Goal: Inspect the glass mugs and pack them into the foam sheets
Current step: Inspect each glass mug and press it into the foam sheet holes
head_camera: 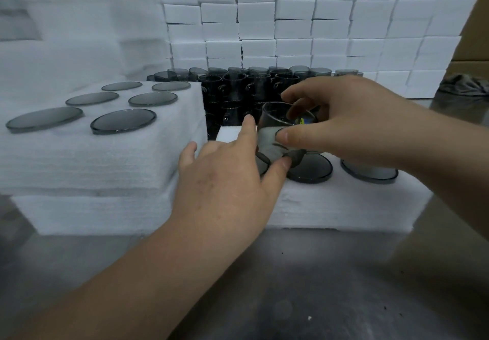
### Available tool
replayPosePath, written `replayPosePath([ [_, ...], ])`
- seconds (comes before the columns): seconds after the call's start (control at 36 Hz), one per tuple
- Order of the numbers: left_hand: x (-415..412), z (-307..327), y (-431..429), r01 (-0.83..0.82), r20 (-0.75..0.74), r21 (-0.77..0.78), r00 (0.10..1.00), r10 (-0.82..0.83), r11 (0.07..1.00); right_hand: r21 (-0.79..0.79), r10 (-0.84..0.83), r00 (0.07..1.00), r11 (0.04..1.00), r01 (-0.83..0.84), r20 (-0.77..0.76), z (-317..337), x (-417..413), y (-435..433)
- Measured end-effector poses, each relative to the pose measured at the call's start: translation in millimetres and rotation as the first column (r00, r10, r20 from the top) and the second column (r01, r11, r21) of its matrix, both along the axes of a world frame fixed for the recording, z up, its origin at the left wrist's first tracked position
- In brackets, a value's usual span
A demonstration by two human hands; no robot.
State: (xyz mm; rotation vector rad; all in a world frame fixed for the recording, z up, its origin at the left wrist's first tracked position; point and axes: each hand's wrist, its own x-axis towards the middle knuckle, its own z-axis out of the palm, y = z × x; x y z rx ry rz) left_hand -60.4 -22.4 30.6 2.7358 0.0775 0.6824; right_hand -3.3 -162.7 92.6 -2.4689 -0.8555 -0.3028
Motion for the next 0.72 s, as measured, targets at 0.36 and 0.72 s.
replayPosePath([
  [0.36, -1.7, -3.8, -2.9, 0.039, -0.033, 0.133, 0.999, -0.035, 0.990, 0.101, -0.153, 0.985, 0.982, 0.162, -0.084, -5.6, 22.4, -8.6],
  [0.72, -1.6, -3.0, -3.0, 0.051, -0.042, 0.117, 0.998, -0.047, 0.992, 0.285, -0.275, 0.959, 0.915, 0.285, -0.074, 9.1, 41.8, -34.9],
])
